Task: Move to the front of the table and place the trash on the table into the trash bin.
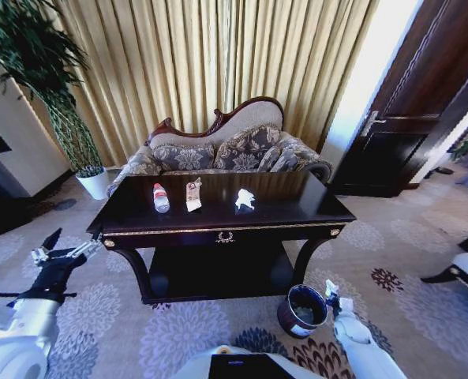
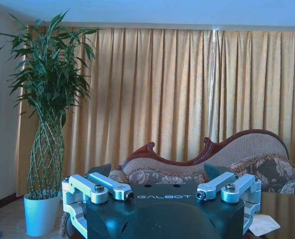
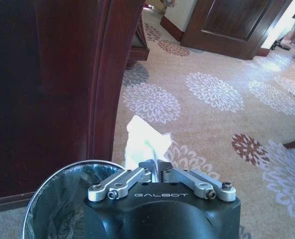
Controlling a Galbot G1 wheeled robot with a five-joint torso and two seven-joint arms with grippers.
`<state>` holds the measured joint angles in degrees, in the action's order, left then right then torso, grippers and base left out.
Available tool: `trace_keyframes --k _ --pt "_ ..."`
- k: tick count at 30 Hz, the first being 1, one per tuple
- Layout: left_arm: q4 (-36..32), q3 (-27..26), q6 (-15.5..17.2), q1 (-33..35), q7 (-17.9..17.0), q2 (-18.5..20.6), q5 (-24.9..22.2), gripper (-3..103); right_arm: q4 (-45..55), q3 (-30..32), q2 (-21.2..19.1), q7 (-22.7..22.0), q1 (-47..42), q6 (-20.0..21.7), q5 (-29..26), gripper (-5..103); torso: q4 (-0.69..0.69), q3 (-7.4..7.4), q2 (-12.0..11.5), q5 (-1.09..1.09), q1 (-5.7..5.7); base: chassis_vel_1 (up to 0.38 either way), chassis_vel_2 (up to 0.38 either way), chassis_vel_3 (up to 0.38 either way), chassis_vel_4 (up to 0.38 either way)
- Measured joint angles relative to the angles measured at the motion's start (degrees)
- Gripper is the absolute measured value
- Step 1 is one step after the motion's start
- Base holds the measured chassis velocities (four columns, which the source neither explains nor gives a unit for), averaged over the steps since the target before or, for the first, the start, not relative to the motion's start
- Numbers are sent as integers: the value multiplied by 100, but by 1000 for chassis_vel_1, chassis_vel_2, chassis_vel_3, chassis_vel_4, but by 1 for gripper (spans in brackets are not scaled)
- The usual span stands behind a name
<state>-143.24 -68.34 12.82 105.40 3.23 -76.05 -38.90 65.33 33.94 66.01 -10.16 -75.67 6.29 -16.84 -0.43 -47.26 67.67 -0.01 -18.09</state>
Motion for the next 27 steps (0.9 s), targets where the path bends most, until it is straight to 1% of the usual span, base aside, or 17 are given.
trace_keyframes --k 1,2,3,6,7,8,9,12,14,18,19,20,21,23,24,25,27 --pt "0 1 -5 5 0 -2 0 100 23 0 6 0 -16 -12 10 11 0 0 0 0 0 0 0 0 0" --pt "0 6 -9 8 5 -6 0 100 56 0 8 1 -30 -21 13 16 0 0 0 0 0 0 0 0 0" --pt "0 6 -9 8 5 -6 0 100 56 0 8 1 -30 -21 13 16 0 0 0 0 0 0 0 0 0" --pt "0 24 -34 5 16 -12 1 100 156 14 -13 10 -83 -43 27 32 1 0 0 0 0 0 0 0 0" --pt "0 26 -47 5 17 -13 1 100 180 25 -30 15 -105 -49 45 32 1 0 0 0 0 0 0 0 0" --pt "0 27 -56 5 17 -14 1 100 198 35 -44 21 -124 -56 59 38 1 0 0 -1 0 0 0 0 0" --pt "0 27 -56 5 17 -14 1 100 198 35 -44 21 -124 -56 59 38 1 0 0 -1 0 0 0 0 0" --pt "0 25 -75 20 18 -17 1 100 228 62 -63 29 -162 -68 65 54 1 0 1 0 0 0 0 0 0" --pt "0 20 -81 29 18 -18 0 100 238 72 -66 30 -174 -73 64 54 1 0 0 0 0 0 0 0 0" --pt "0 -4 -102 51 18 -10 -3 100 295 91 -67 31 -225 -78 49 76 1 0 0 0 0 0 0 0 0" --pt "0 -4 -102 51 18 -10 -3 100 295 91 -67 31 -225 -78 49 76 1 0 0 0 0 0 0 0 0" --pt "0 -6 -107 53 18 -8 -5 100 314 94 -66 31 -237 -78 41 81 1 0 0 0 0 0 0 0 0" --pt "0 -6 -107 53 18 -8 -5 100 314 94 -66 31 -237 -78 41 81 1 0 0 0 0 0 0 0 0" --pt "0 -7 -116 64 19 -10 -7 100 355 98 -57 31 -259 -78 33 91 1 0 0 1 0 0 0 0 0" --pt "0 -7 -116 64 19 -10 -7 100 355 98 -57 31 -259 -78 33 91 1 0 0 1 0 0 0 0 0" --pt "0 -7 -118 68 20 -10 -7 100 362 99 -55 32 -264 -78 26 96 1 0 0 1 0 0 0 0 0" --pt "0 -7 -119 68 20 2 -9 100 384 100 -54 31 -271 -78 -29 100 1 0 0 0 0 0 0 0 0"
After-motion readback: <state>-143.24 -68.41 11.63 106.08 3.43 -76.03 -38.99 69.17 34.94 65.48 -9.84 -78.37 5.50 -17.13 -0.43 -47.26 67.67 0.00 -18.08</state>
